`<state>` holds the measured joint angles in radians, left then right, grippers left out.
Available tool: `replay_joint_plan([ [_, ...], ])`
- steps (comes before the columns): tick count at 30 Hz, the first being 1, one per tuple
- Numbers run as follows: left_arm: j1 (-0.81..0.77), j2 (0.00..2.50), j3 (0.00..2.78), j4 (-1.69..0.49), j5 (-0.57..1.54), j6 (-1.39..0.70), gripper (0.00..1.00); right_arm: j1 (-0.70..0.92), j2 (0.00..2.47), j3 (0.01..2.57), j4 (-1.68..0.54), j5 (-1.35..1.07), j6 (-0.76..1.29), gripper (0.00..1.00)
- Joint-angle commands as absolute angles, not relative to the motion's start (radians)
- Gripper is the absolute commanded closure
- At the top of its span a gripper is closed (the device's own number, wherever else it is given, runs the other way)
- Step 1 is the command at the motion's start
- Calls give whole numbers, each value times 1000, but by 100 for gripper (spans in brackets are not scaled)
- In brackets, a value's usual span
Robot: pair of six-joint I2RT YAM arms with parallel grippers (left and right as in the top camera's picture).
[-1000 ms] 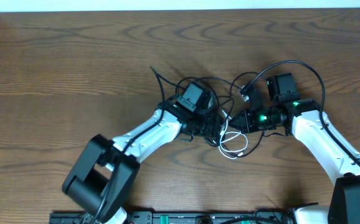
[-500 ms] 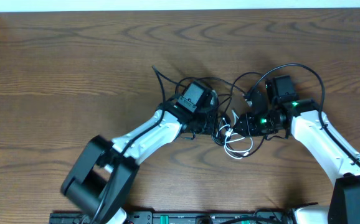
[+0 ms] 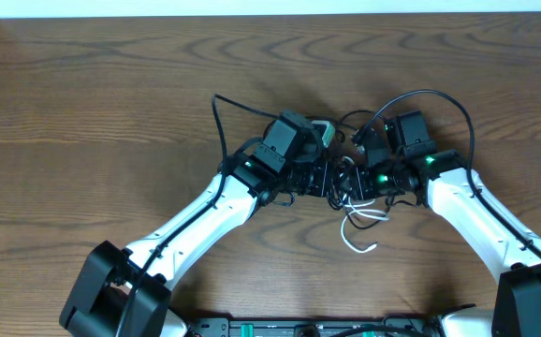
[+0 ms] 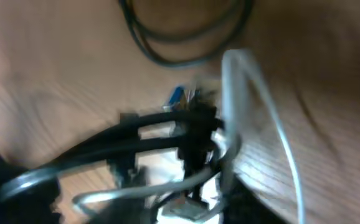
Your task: Untangle cables
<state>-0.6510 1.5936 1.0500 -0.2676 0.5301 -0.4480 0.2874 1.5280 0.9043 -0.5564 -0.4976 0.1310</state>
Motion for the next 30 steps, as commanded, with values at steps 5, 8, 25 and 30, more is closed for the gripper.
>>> replay_joint_plan([
  [5,-650,1588,1076,-290,560,-447,93,295,1530,921,-521,-413,242,99],
  [8,-638,1588,1076,-299,522,-446,92,294,1530,921,-549,-371,246,99],
  [25,-421,1588,1076,-397,486,-387,93,19,1530,922,-675,-50,396,99],
  [30,-371,1556,1076,-381,485,-370,92,-118,1530,922,-694,163,532,99],
])
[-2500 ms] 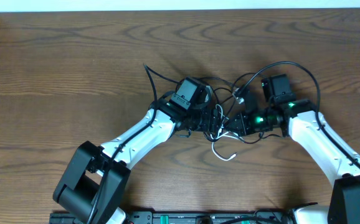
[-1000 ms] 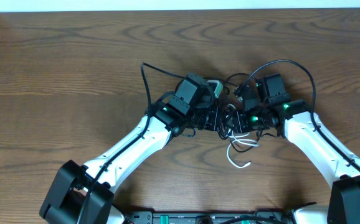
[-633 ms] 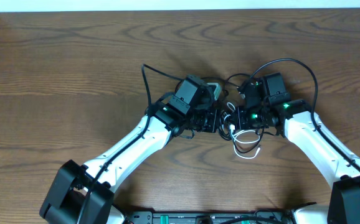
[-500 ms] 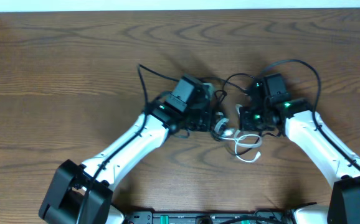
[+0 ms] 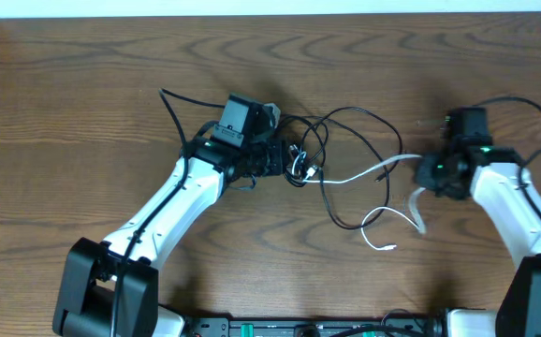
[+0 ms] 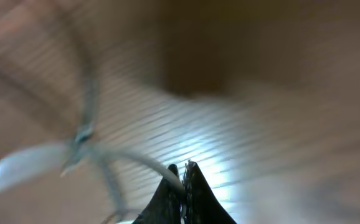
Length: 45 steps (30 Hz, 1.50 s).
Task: Untangle cables
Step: 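Pull the right gripper rightward, stretching the white cable out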
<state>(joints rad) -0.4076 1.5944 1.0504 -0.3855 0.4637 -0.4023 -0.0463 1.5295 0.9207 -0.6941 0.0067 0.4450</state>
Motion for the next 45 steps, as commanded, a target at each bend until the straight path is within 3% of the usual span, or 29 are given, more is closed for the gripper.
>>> replay_joint_plan([
  [1,-359,1545,1076,-380,485,-369,93,-150,1530,922,-687,169,531,99],
  [12,-232,1377,1076,-387,464,-379,93,-470,1530,955,-682,150,537,99],
  [18,-213,1335,1076,-379,495,-432,93,-546,1530,955,-683,118,538,99],
  [22,-217,1337,1076,-346,629,-436,93,-553,1530,955,-668,104,540,99],
  [30,-138,1330,1076,-359,535,-388,92,-638,1530,956,-670,99,635,99],
  [36,-203,1345,1076,-277,849,-419,92,-628,1530,956,-621,-144,525,99],
  [40,-279,1346,1072,-285,791,-366,92,-579,1530,956,-617,-202,457,99],
  [45,-343,1346,1071,-337,391,-285,92,-537,1530,962,-585,-142,414,99],
])
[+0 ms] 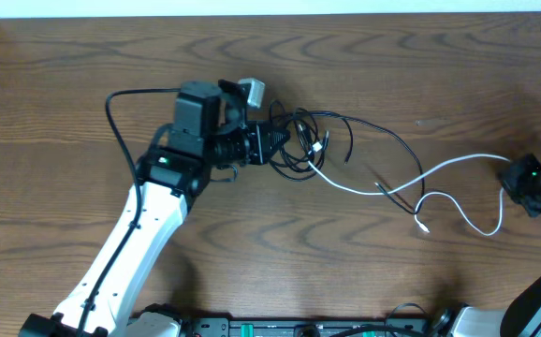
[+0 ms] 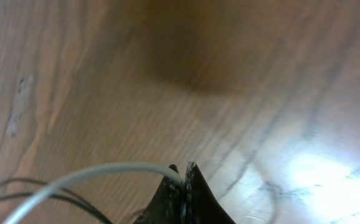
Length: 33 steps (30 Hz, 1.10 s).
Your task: Untangle cables
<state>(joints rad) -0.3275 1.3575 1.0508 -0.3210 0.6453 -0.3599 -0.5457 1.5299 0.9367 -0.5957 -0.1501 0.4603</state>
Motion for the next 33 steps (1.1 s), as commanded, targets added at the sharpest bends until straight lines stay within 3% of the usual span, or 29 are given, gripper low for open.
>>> replay_joint_plan([
  [1,-353,1346,1070,-348,296,-285,92,-537,1530,969,-560,-218,401,99],
  [4,-368,1347,1064,-354,221,-286,92,-533,1530,1006,-468,-549,243,99],
  [8,-373,1353,1048,-384,226,-289,92,-517,1523,1178,-543,-598,200,99],
  [11,-373,1366,1047,-442,225,-288,92,-497,1516,1353,-640,-546,149,99],
  [16,-372,1384,1047,-539,107,-281,92,-485,1515,1664,-824,-244,185,99],
  [24,-372,1385,1047,-566,1,-292,92,-514,1515,1895,-875,-183,207,99],
  [26,-372,1385,1047,-551,72,-323,92,-518,1515,1908,-871,-192,237,99],
  [30,-380,1392,1047,-406,605,-299,92,-510,1516,1916,-843,-369,248,99],
  [33,-397,1399,1047,-305,658,-299,92,-495,1517,1917,-826,-416,220,99],
])
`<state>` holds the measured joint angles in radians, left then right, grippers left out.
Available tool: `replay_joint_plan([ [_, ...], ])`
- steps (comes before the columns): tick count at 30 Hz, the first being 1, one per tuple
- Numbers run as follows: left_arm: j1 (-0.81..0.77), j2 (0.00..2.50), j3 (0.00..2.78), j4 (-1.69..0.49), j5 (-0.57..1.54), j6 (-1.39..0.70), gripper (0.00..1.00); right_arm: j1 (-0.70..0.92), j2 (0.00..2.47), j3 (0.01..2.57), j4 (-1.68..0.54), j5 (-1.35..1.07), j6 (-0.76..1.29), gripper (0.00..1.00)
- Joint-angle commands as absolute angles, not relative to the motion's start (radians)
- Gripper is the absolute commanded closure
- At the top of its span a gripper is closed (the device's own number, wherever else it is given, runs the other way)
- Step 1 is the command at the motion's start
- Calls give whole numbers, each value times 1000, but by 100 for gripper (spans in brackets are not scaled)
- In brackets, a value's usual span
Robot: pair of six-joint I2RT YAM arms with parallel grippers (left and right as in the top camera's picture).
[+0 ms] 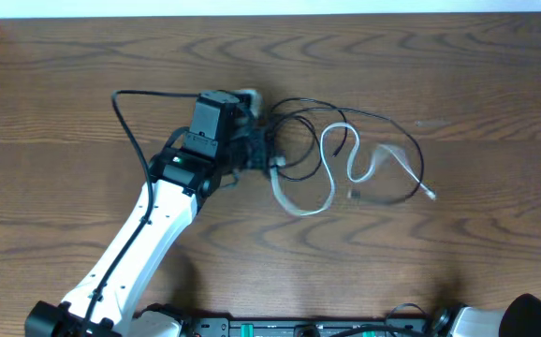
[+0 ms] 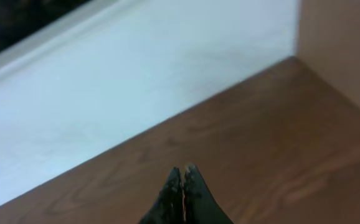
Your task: Untangle cables
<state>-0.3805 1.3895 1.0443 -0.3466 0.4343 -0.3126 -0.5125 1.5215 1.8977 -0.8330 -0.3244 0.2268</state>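
In the overhead view my left gripper [image 1: 259,150] is shut on the knot of the cable tangle [image 1: 272,148], left of the table's middle. A white cable [image 1: 300,204] runs from the knot and snakes right in loose curves to its plug [image 1: 429,194]. Thin black cable loops [image 1: 407,150] lie around it. My right gripper [image 2: 183,169] is out of the overhead view. In the right wrist view its jaws are shut with nothing between them, above bare wood, away from the cables.
A small grey adapter [image 1: 249,95] sits just behind my left wrist. The right wrist view faces the table's edge [image 2: 167,127], a white wall [image 2: 124,81] and a wooden side panel [image 2: 348,50]. Brown table [image 1: 458,75] stretches all round.
My right gripper has let go of the white cable and left the overhead view. The cable, stretched to the right edge before, now lies slack in curves mid-table. My left gripper has barely moved.
Both grippers were close together on the tangle at mid-table. Then they stood apart, left with the knot, right shut on the white cable. The right gripper then held it stretched at the far right edge. Now the cable lies free and slack.
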Motion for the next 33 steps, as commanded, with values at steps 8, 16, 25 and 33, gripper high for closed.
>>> replay_joint_plan([
  [8,-403,1399,1047,-198,904,-263,83,-454,1519,1916,-1030,-584,39,83],
  [16,-403,1398,1047,-192,757,-278,85,-260,1551,1835,-1371,-605,-211,55],
  [25,-403,1444,1047,-558,472,-277,53,-22,1554,1538,-1326,-549,-282,30],
  [33,-405,1577,1047,-580,463,-270,35,164,1554,1269,-1142,-525,-208,27],
])
